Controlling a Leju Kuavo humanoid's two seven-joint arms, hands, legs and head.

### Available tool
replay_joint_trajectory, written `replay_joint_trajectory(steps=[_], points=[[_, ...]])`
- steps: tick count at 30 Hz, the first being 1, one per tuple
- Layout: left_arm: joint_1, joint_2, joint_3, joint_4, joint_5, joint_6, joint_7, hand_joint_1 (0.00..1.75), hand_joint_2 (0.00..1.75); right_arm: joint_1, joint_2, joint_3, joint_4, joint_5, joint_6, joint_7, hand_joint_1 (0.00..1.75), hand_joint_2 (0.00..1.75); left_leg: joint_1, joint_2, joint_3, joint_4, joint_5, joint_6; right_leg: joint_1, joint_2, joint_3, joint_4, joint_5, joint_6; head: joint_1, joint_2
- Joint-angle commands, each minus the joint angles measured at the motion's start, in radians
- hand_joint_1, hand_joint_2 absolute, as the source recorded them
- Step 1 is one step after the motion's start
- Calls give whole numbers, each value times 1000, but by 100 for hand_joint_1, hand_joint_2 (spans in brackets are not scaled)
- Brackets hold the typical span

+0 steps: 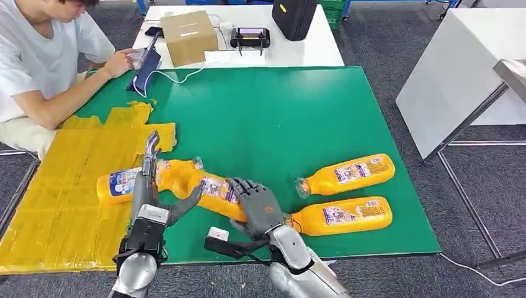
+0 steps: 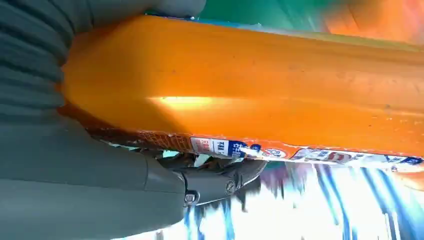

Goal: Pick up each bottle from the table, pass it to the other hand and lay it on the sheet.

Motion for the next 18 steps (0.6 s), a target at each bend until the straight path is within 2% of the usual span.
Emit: replay_joint_trajectory(steps=[1, 3, 6, 8, 10, 12, 15, 18], points=[[4, 25, -40, 21, 100, -86, 5, 0, 175, 230, 55, -427, -552, -120, -148, -333, 175, 175, 0, -6, 1, 1, -2, 0, -1, -2, 2, 1, -4, -1, 1, 0], [2, 27, -41, 27, 120, -101, 3, 0, 175, 243, 82, -474, -565, -159, -148, -385, 175, 175, 1, -10, 3, 3, -6, -1, -1, -2, 6, 3, -9, -2, 2, 0], [0, 25, -46, 32, 104, -87, 4, 0, 175, 271, 179, -587, -620, -235, -148, -556, 175, 175, 0, -6, 3, 1, -7, -4, -1, 1, 3, 1, -7, -1, 1, 0], [0, 27, -51, 41, 116, -102, 22, 0, 175, 280, 195, -602, -635, -263, -148, -593, 175, 175, 1, -8, 3, 1, -7, -3, 0, -2, 4, 1, -8, -1, 2, 0], [2, 29, -52, 43, 118, -106, 27, 0, 175, 281, 191, -592, -625, -246, -148, -579, 175, 175, 0, -6, 0, 0, -5, -3, -1, -1, -1, 1, -5, 0, 2, 0], [2, 29, -52, 43, 118, -106, 27, 0, 175, 281, 191, -592, -625, -246, -148, -579, 175, 175, 1, -5, 4, 0, -7, -3, 0, 2, 4, 0, -7, -1, 1, 0], [5, 32, -54, 42, 130, -120, 34, 0, 175, 276, 188, -583, -611, -248, -148, -571, 175, 175, 0, -3, 1, -1, -5, -2, 0, 1, 1, -1, -5, -1, 2, 0], [13, 48, -70, 26, 222, -228, 49, 0, 175, 249, 120, -488, -545, -258, -148, -478, 175, 175, 1, -2, 4, -1, -6, -3, 0, 4, 3, -2, -5, -1, 2, 0]])
